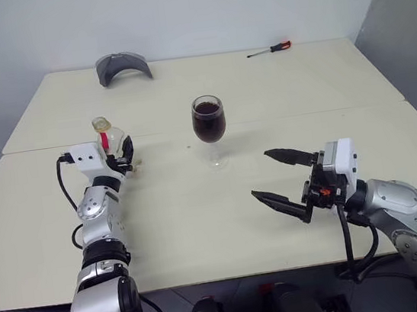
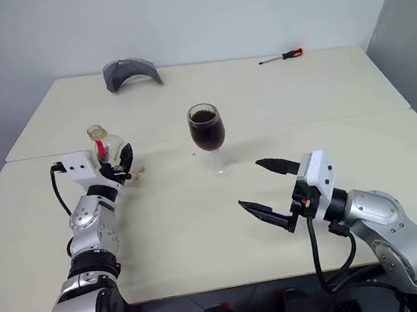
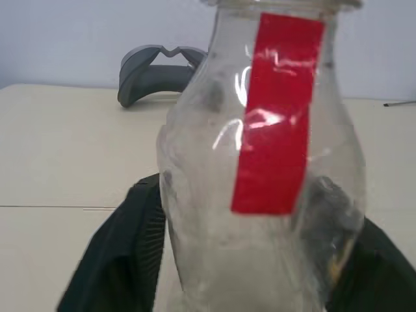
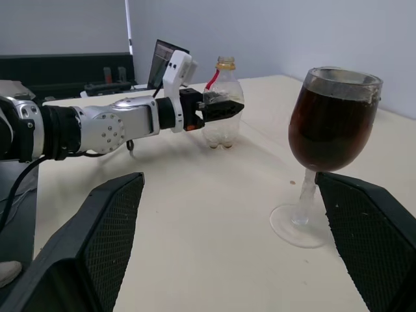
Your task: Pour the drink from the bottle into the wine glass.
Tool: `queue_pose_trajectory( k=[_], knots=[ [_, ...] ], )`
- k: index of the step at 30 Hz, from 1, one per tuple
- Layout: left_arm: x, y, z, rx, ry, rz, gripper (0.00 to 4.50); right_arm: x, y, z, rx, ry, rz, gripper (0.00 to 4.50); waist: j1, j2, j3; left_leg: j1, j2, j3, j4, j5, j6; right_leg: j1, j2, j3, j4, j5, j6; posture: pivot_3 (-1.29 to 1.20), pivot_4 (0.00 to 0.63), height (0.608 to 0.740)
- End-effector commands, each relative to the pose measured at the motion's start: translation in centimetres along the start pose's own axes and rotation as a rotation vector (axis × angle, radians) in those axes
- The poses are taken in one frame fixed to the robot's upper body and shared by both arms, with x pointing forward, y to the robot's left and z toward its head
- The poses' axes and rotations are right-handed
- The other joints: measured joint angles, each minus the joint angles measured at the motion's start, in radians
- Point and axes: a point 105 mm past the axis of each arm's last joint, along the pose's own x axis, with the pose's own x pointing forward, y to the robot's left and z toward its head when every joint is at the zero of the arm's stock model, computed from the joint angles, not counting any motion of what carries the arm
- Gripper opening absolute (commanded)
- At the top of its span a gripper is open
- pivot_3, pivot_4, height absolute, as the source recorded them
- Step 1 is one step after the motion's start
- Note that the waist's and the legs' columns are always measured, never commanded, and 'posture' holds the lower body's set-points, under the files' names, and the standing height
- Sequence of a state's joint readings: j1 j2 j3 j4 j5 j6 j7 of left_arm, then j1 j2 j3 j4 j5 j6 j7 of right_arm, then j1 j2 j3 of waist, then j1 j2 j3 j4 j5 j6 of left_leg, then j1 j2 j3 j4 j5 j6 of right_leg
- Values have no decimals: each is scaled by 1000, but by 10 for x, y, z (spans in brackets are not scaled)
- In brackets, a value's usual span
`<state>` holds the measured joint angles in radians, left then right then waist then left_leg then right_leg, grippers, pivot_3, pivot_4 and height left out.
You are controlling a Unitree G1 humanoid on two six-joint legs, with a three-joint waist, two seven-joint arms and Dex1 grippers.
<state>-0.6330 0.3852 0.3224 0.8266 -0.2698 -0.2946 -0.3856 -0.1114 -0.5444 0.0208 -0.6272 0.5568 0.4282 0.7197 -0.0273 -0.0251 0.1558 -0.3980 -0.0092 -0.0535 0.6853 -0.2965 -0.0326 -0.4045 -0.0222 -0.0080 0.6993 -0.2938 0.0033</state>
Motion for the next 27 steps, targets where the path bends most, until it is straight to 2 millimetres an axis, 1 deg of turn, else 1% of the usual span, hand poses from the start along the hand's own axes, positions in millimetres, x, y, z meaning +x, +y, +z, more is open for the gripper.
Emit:
queue_pose_trajectory(
  k=[1, 2, 9, 11, 13, 15, 18, 20, 22, 24, 26, 27],
  knots=[
    [-2, 3, 9, 39, -34, -5, 4224, 2, -2, 11, -48, -31, -7, 4500, 0, 0, 0, 0, 0, 0, 0, 0, 0, 0, 0, 0, 0, 0, 0, 0, 150, 740],
    [-5, 5, 9, 38, -37, 1, 4463, 1, -3, 11, -50, -30, -11, 4500, -1, 0, 0, 0, 0, 0, 0, 0, 0, 0, 0, 0, 0, 0, 0, 0, 150, 740],
    [-18, 6, 16, 47, -44, -6, 4463, 0, -3, 9, -41, -20, -13, 4500, 0, 0, 0, 0, 0, 0, 0, 0, 0, 0, 0, 0, 0, 0, 0, 0, 150, 740],
    [-29, 8, 20, 59, -34, -21, 4463, -3, -3, 6, -33, -5, -20, 4500, 0, 0, 0, 0, 0, 0, 0, 0, 0, 0, 0, 1, 0, 0, 0, 0, 150, 740],
    [-45, 3, 26, 87, -17, -64, 4463, -10, -2, 4, -21, 8, -30, 4500, -1, 0, 0, 0, 0, 0, -1, 0, 0, 0, 0, 1, -1, 0, 0, 0, 150, 740],
    [-59, -6, 32, 115, -5, -105, 4463, -17, 0, 2, -14, 25, -35, 4500, -1, 0, 0, 0, 1, 1, -2, 0, 0, 0, 0, 3, -1, 0, 0, 0, 150, 740],
    [-77, -17, 38, 95, 2, -94, 4463, -26, 1, -1, 8, 48, -55, 4500, 4, 0, 0, 1, 1, 0, -2, 0, 0, 1, 0, 2, -1, 0, 0, 0, 150, 740],
    [-91, -27, 35, 58, 34, -74, 4463, -30, 3, -2, 26, 55, -72, 4500, 8, 1, -1, 2, 1, 0, -2, -2, 4, 2, 0, 2, -2, 0, 0, 0, 150, 740],
    [-104, -42, 30, 33, 67, -60, 4463, -33, 2, -3, 51, 51, -123, 4500, 13, 1, -1, 5, 1, 0, -3, -3, 4, 6, 0, 2, -3, 0, 0, 0, 150, 740],
    [-109, -52, 24, 8, 101, -20, 4463, -36, -3, -8, 62, 73, -209, 4500, 21, 1, -1, 9, 1, 0, -3, -3, 5, 10, 0, 2, -4, 0, 0, 0, 150, 740],
    [-108, -65, 15, 34, 149, -1, 4463, -40, -9, -14, 91, 86, -323, 4500, 26, 1, -1, 17, 1, -1, -6, -3, 5, 18, 0, 1, -8, 0, 0, 0, 150, 740],
    [-108, -69, 13, 50, 165, 3, 4463, -41, -10, -16, 108, 83, -355, 4500, 26, 1, -1, 18, 1, -1, -6, -3, 5, 19, 1, 1, -8, 0, 0, 0, 150, 740]
  ],
)
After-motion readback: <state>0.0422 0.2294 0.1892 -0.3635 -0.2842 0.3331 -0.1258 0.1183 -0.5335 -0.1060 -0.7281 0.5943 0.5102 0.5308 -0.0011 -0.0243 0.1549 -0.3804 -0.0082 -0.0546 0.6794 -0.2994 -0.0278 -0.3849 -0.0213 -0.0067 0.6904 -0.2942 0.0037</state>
